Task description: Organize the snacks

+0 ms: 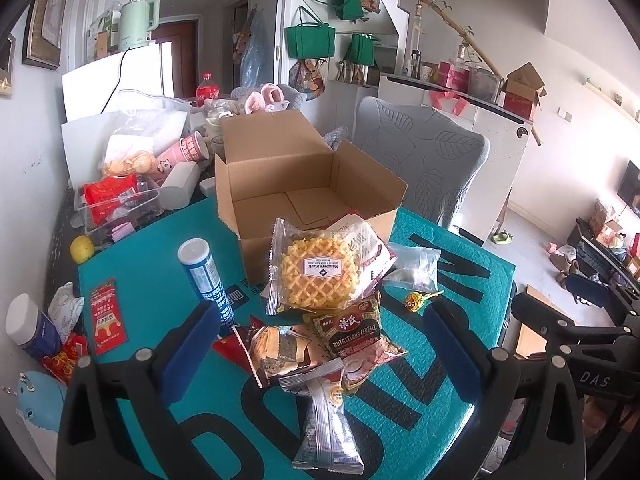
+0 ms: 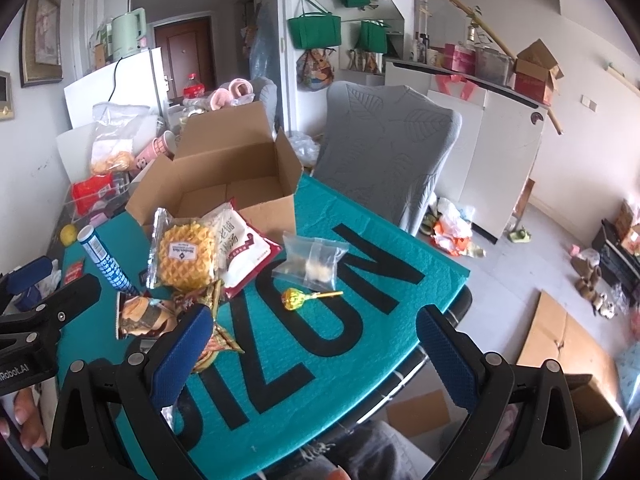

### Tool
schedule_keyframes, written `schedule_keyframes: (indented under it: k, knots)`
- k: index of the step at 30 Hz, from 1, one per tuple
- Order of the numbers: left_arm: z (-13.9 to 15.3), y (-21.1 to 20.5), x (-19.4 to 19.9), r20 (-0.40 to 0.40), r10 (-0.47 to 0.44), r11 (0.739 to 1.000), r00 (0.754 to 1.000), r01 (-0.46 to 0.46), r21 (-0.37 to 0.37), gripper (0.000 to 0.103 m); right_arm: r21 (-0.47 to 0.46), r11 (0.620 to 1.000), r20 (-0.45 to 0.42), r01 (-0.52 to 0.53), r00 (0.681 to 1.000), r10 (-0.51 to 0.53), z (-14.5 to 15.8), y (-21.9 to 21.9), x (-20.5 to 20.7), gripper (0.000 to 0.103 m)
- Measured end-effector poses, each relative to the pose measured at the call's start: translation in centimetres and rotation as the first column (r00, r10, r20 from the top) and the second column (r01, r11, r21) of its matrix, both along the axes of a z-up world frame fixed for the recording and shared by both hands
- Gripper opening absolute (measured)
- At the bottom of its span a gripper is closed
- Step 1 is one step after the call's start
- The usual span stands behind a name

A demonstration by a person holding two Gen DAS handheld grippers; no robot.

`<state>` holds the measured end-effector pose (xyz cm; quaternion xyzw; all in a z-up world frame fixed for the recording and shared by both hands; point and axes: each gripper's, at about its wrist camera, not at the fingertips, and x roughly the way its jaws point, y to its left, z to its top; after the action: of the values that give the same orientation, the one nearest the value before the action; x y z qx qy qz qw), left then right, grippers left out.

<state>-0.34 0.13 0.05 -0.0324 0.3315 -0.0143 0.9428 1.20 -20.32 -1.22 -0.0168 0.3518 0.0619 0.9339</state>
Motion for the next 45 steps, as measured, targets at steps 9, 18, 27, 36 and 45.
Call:
schedule_keyframes:
  k: [9,18,27,36,45]
  knots:
    - [0.24,-0.19,-0.1,0.007,-0.003,1.0,1.0,0.003,0.007,0.103,0.005,1.0,-0.003,-0.006,1.0,0.006,-0.01,-0.01,-0.12,0.103]
    - [0.28,-0.13,-0.22,0.006,-0.004,1.0,1.0,0.004,0.007,0.103,0.006,1.0,-0.006,-0.009,1.0,0.009,-0.02,0.07,-0.22,0.103]
    - [0.33,-0.17,-0.3,0.006,-0.008,1.0,1.0,0.008,0.007,0.103,0.009,1.0,-0.007,-0.013,1.0,0.014,-0.07,0.19,-0.48,0.103]
    - [0.34,-0.47,-0.38,0.005,-0.021,1.0,1.0,0.021,-0.002,0.103,0.014,1.0,-0.006,-0.014,1.0,0.014,-0.02,0.15,-0.55,0.103]
    - [0.1,-0.7,-0.35,0.001,-0.026,1.0,1.0,0.026,0.001,0.103,0.024,1.0,-0.007,-0.01,1.0,0.01,0.12,-0.01,-0.23,0.103]
